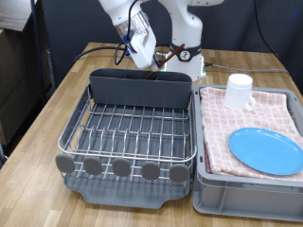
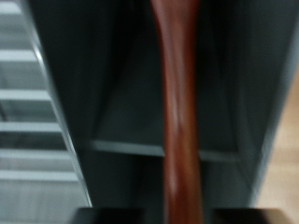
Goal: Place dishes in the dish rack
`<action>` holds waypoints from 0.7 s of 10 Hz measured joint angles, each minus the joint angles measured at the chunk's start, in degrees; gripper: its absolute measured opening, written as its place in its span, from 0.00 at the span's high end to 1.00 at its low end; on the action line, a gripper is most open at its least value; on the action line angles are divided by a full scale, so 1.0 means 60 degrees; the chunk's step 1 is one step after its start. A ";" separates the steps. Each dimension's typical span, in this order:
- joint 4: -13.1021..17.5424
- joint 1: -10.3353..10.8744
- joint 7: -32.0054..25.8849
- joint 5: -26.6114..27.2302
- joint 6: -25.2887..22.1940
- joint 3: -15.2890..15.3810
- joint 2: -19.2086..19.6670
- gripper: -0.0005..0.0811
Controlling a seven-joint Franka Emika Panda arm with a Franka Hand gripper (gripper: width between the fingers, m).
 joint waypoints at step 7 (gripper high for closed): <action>-0.0254 -0.0451 0.3951 -0.2269 0.1229 0.2162 0.0026 0.10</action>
